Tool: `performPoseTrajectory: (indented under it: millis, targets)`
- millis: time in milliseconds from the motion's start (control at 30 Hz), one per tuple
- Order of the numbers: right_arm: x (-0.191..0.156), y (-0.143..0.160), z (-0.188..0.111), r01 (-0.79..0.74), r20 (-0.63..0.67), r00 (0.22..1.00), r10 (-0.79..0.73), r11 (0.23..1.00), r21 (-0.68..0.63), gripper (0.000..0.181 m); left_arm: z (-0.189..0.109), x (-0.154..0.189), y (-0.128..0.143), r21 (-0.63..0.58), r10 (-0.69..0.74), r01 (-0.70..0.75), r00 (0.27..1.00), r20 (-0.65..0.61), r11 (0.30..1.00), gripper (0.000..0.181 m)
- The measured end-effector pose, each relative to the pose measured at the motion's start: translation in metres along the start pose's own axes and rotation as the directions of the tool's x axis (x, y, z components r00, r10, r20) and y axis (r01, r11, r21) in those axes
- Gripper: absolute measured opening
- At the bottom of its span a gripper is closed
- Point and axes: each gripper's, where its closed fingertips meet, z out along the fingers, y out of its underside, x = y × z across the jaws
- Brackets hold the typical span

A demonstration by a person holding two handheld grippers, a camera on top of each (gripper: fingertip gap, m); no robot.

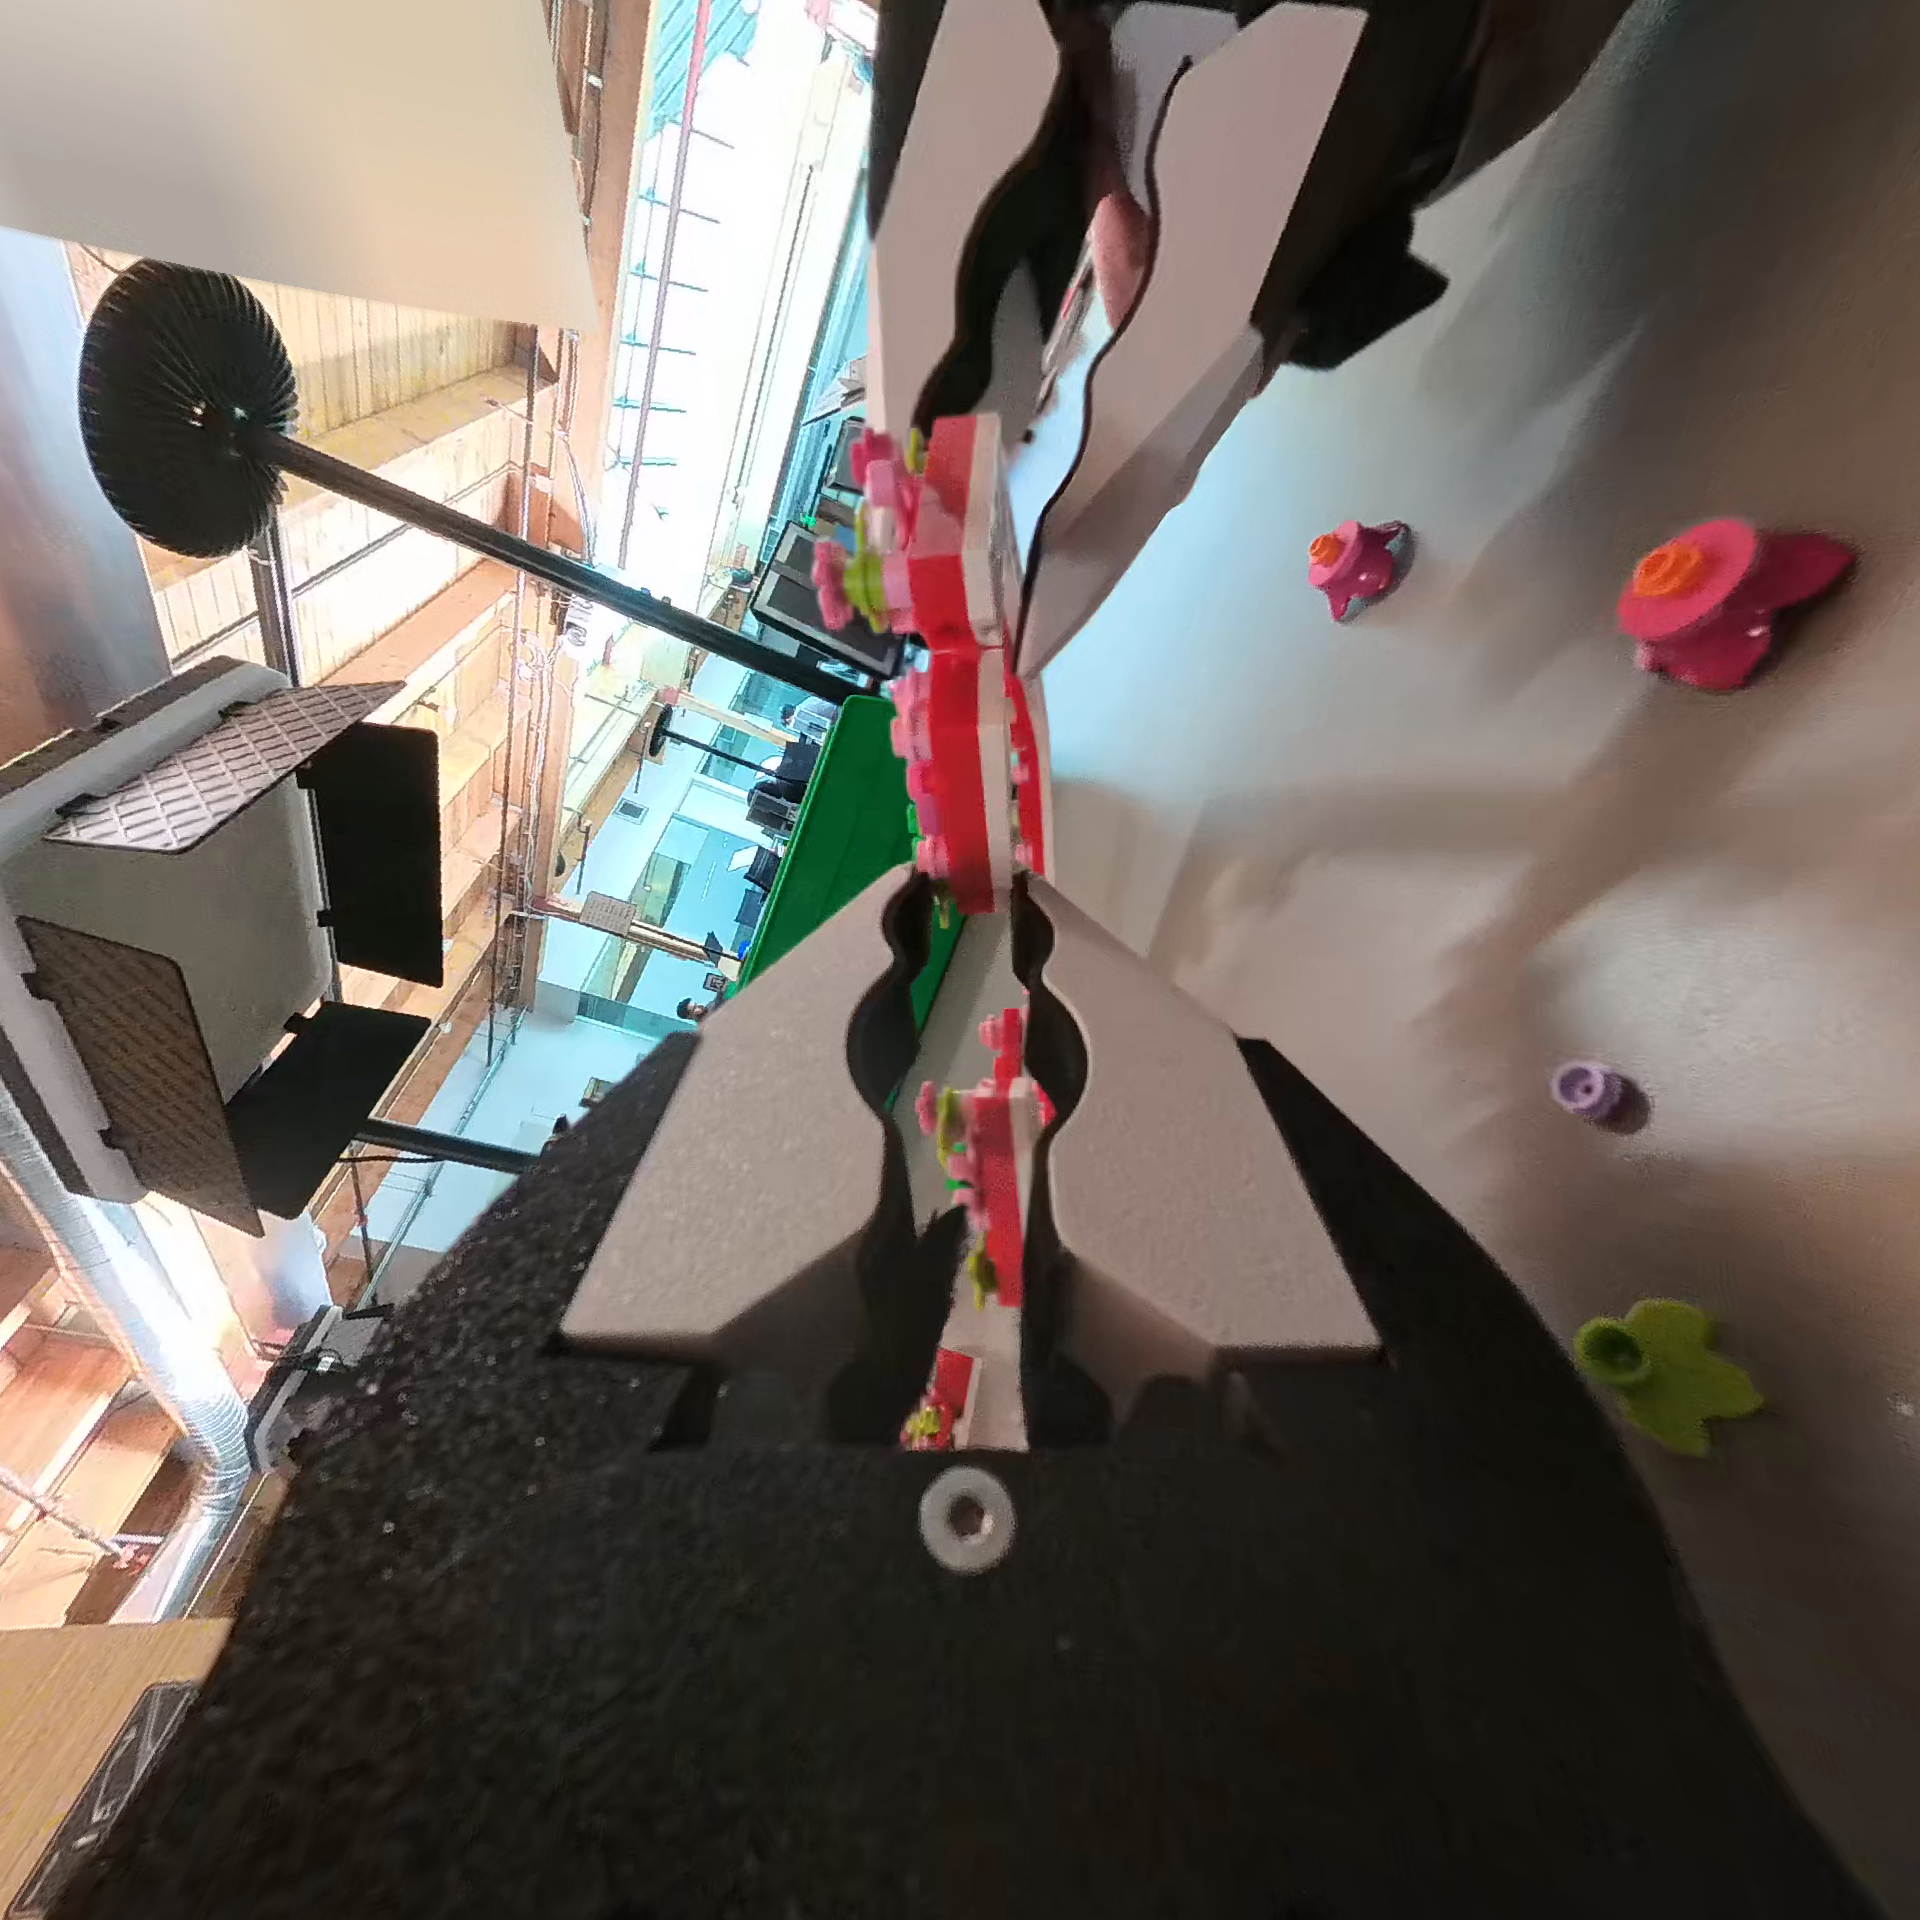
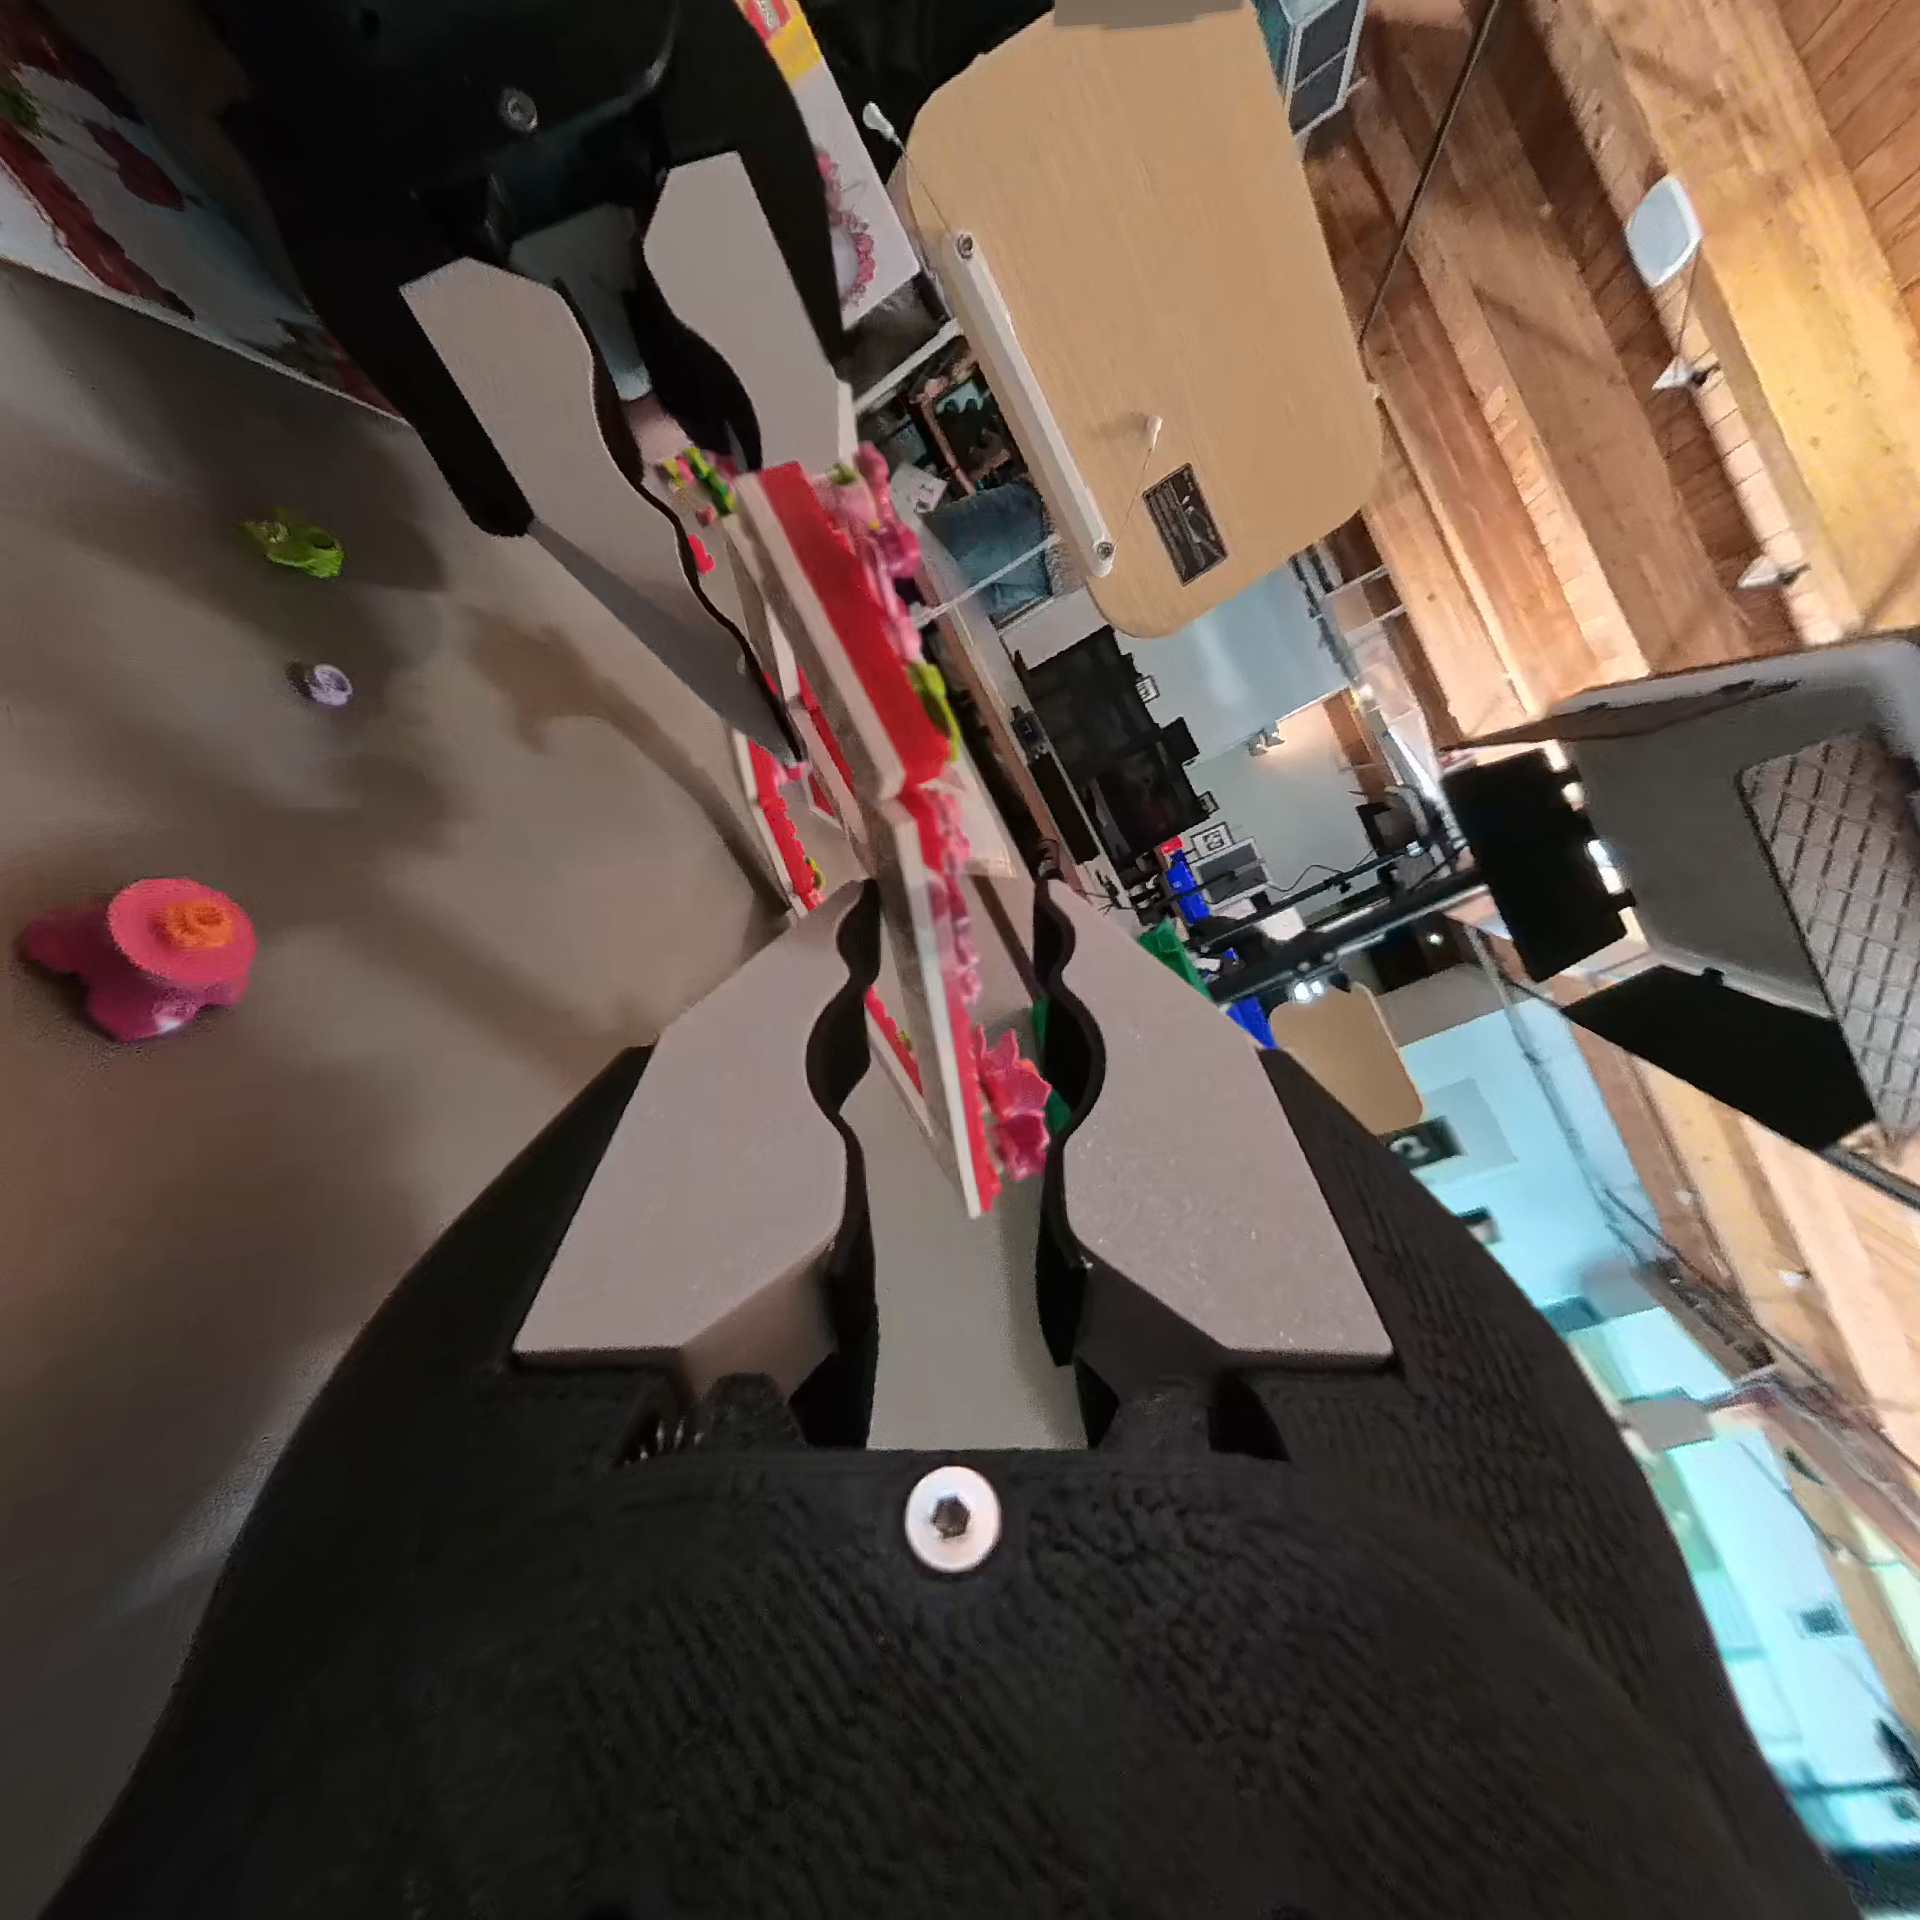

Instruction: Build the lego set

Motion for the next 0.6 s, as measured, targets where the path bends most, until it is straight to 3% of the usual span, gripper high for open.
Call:
performPoseTrajectory:
  millis: [100,200,267,333,433,600]
  targets:
    - [0.002,0.006,-0.014,-0.067,0.024,0.997,0.067,0.998,-0.012,0.031,0.000,0.002,0.000,-0.005,0.009,-0.009,1.000,-0.016,1.000,0.012]
    - [0.005,0.025,-0.035,-0.287,0.083,0.952,0.295,0.953,-0.092,0.030,-0.001,0.004,0.005,-0.022,0.007,-0.007,0.999,-0.036,1.000,0.012]
    - [-0.005,0.038,-0.048,-0.474,0.165,0.847,0.505,0.859,-0.195,0.028,-0.001,0.005,0.008,-0.033,0.010,-0.012,0.999,-0.052,0.999,0.012]
    - [-0.022,0.047,-0.058,-0.604,0.242,0.694,0.678,0.731,-0.316,0.031,-0.001,0.006,0.009,-0.037,0.003,-0.005,0.998,-0.060,0.999,0.012]
    - [-0.039,0.060,-0.061,-0.640,0.261,0.598,0.758,0.647,-0.414,0.027,-0.002,0.006,0.009,-0.038,0.001,-0.003,0.998,-0.065,0.999,0.012]
    - [-0.059,0.067,-0.058,-0.583,0.310,0.555,0.772,0.626,-0.518,0.023,-0.004,0.008,0.010,-0.038,-0.006,0.002,0.996,-0.084,0.999,0.012]
